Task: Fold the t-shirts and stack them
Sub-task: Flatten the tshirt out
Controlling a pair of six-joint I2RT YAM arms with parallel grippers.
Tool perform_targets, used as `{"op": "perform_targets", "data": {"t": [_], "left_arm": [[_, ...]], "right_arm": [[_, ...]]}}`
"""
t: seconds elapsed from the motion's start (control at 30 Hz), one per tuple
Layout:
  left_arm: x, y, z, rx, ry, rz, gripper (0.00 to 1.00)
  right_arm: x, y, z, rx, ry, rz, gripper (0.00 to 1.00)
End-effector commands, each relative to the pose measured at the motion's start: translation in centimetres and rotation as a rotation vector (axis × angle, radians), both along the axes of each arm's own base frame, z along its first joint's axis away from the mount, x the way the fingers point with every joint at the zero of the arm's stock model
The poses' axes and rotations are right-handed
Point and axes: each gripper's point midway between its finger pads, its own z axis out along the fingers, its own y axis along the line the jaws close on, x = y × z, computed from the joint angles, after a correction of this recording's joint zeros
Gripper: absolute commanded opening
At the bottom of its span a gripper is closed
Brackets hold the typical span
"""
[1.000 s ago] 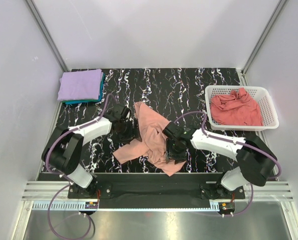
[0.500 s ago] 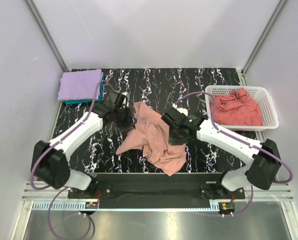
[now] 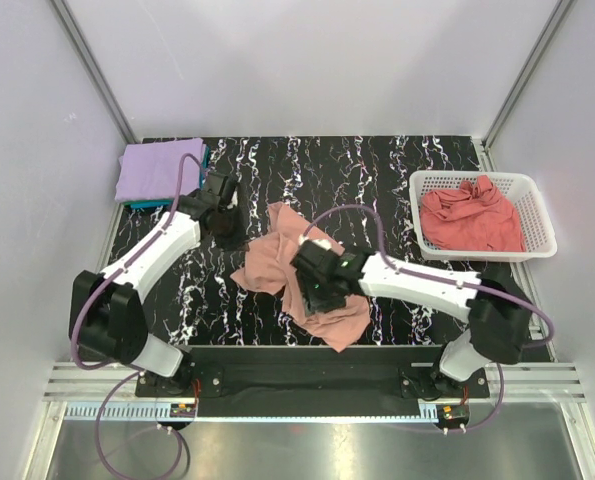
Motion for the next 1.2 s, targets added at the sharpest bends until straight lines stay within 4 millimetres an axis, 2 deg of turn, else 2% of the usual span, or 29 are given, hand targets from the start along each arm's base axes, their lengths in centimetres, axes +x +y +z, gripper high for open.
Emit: {"op": "perform_targets", "data": {"t": [0.0, 0.03, 0.07, 0.1, 0.17, 0.27, 0.4, 0.5, 0.6, 0.63, 0.67, 0.73, 0.77, 0.83, 0.87, 0.9, 0.93, 0.97, 1.0, 1.03, 1.07, 1.1, 1.13, 1.17], "left_arm": [[2.7, 1.5, 1.6, 0.001, -0.063, 0.071, 0.00], [3.0, 1.4, 1.8, -0.006, -0.063, 0.071, 0.00], [3.6, 1.5, 2.2, -0.014, -0.070, 0.074, 0.00], [3.8, 1.4, 2.1, -0.012, -0.064, 0.074, 0.00], [4.2, 1.3, 2.5, -0.013, -0.074, 0.068, 0.00], [4.4, 1.1, 2.7, -0.024, -0.074, 0.060, 0.00], [4.0, 1.0, 2.4, -0.031, -0.069, 0.064, 0.00], [3.8, 1.2, 2.3, -0.031, -0.065, 0.075, 0.00], [3.5, 1.4, 2.3, -0.026, -0.066, 0.087, 0.00], [3.5, 1.4, 2.3, -0.028, -0.065, 0.093, 0.00], [3.5, 1.5, 2.5, -0.028, -0.070, 0.094, 0.00], [3.6, 1.7, 3.0, -0.020, -0.076, 0.100, 0.00], [3.7, 2.0, 3.6, -0.010, -0.082, 0.107, 0.00], [4.1, 3.0, 5.6, 0.020, -0.134, 0.127, 0.00], [4.7, 3.7, 7.7, 0.041, -0.187, 0.149, 0.00], [5.0, 4.9, 9.9, 0.080, -0.256, 0.190, 0.00], [5.3, 5.5, 11.4, 0.098, -0.299, 0.209, 0.00], [5.2, 6.3, 13.3, 0.114, -0.339, 0.236, 0.00], [5.8, 7.4, 16.6, 0.131, -0.427, 0.295, 0.00], [5.4, 8.1, 19.3, 0.121, -0.495, 0.326, 0.00], [5.2, 8.7, 21.2, 0.115, -0.542, 0.357, 0.00], [5.1, 9.4, 24.3, 0.100, -0.621, 0.403, 0.00], [4.3, 10.0, 26.6, 0.077, -0.679, 0.430, 0.00], [3.8, 10.3, 28.0, 0.065, -0.709, 0.451, 0.00]], "right_arm": [[-0.8, 3.6, -1.1, 0.019, -0.043, 0.105, 0.53], [-1.7, 4.4, -1.4, 0.011, -0.049, 0.138, 0.52], [-1.7, 4.8, -2.2, -0.015, -0.049, 0.140, 0.52], [-1.5, 5.8, -1.8, -0.001, -0.062, 0.146, 0.53], [-1.0, 6.5, -2.2, -0.025, -0.083, 0.139, 0.57], [-0.2, 6.5, -3.1, -0.070, -0.112, 0.127, 0.62], [1.0, 8.3, -3.1, -0.039, -0.150, 0.123, 0.68], [1.7, 7.7, -4.5, -0.103, -0.163, 0.086, 0.66], [1.7, 7.2, -6.1, -0.136, -0.158, 0.079, 0.55], [1.7, 7.0, -6.2, -0.140, -0.161, 0.074, 0.42], [1.9, 6.6, -6.0, -0.145, -0.175, 0.054, 0.34], [1.9, 5.9, -4.9, -0.156, -0.188, 0.048, 0.14], [2.2, 5.6, -3.2, -0.147, -0.214, 0.046, 0.00], [2.2, 4.8, 0.3, -0.148, -0.230, 0.048, 0.00], [2.2, 5.8, 4.4, -0.063, -0.255, 0.079, 0.00], [1.5, 4.8, 6.1, -0.075, -0.242, 0.099, 0.00], [1.3, 4.8, 8.1, -0.048, -0.247, 0.107, 0.00], [1.0, 5.2, 12.2, 0.040, -0.272, 0.128, 0.00], [0.5, 4.2, 13.5, 0.038, -0.269, 0.141, 0.00], [0.2, 4.0, 15.1, 0.066, -0.285, 0.159, 0.00], [-0.1, 3.6, 18.3, 0.144, -0.317, 0.163, 0.00], [-0.6, 3.4, 19.8, 0.183, -0.327, 0.177, 0.00], [-0.9, 3.2, 21.4, 0.223, -0.346, 0.197, 0.00], [-1.4, 2.8, 24.6, 0.310, -0.378, 0.202, 0.00]]}}
